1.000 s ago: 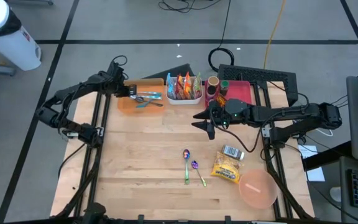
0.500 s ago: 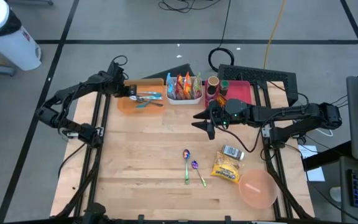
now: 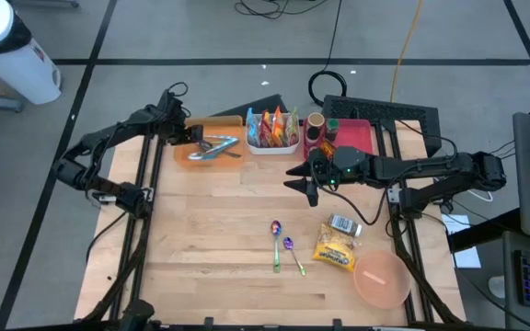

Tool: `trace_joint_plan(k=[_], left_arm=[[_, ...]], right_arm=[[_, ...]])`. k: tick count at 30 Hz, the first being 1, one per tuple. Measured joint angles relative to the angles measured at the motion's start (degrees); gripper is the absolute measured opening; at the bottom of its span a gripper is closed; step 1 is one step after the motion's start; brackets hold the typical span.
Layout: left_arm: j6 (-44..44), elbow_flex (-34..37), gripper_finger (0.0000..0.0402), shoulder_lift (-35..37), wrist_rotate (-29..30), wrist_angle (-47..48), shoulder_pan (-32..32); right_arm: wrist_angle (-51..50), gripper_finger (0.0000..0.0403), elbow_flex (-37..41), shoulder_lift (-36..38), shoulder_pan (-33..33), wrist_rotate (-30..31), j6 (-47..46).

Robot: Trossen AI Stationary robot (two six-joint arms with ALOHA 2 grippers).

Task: Pick & Place Food Item
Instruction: Put the white spice bottle into the red bin

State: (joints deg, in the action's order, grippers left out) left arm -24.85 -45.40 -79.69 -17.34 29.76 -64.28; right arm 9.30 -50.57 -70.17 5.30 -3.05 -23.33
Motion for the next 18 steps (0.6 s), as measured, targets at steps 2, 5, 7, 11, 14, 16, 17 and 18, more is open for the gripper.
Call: trace_joint_plan(k=[2, 5, 7, 11, 14, 16, 17, 18], left_arm=[[-0.81, 0.02, 0.0230, 0.64, -3.46, -0.01, -0.08], [-1.11, 0.02, 0.0230, 2.45, -8.81, -0.07, -0.08], [-0.79, 0.02, 0.0230, 4.55, -12.22, -0.35, -0.08], [-0.76, 0.04, 0.0230, 10.65, -18.81, -2.97, -0.05], [-1.58, 0.04, 0.0230, 16.82, -22.10, -6.94, 0.68], [-2.59, 0.04, 0.0230, 21.49, -23.02, -10.22, 1.76], [-3.15, 0.04, 0.0230, 23.80, -23.14, -12.07, 2.45], [-4.00, 0.04, 0.0230, 26.09, -23.10, -13.99, 3.25]], right_arm=[[0.00, 0.0196, 0.00, 0.00, 0.00, 0.00, 0.00], [0.00, 0.0196, 0.00, 0.00, 0.02, 0.01, 0.22], [0.00, 0.0196, 0.00, 0.00, 0.01, 0.25, 0.55], [0.17, 0.0196, 0.00, 0.00, 0.00, 2.08, 1.04], [0.40, 0.0196, 0.00, 0.00, 0.00, 3.28, 0.31], [0.69, 0.0196, 0.00, 0.00, 0.00, 3.15, -0.23], [0.77, 0.0196, 0.00, 0.00, 0.00, 3.13, -0.71], [0.98, 0.0196, 0.00, 0.00, 0.00, 3.09, -1.27]])
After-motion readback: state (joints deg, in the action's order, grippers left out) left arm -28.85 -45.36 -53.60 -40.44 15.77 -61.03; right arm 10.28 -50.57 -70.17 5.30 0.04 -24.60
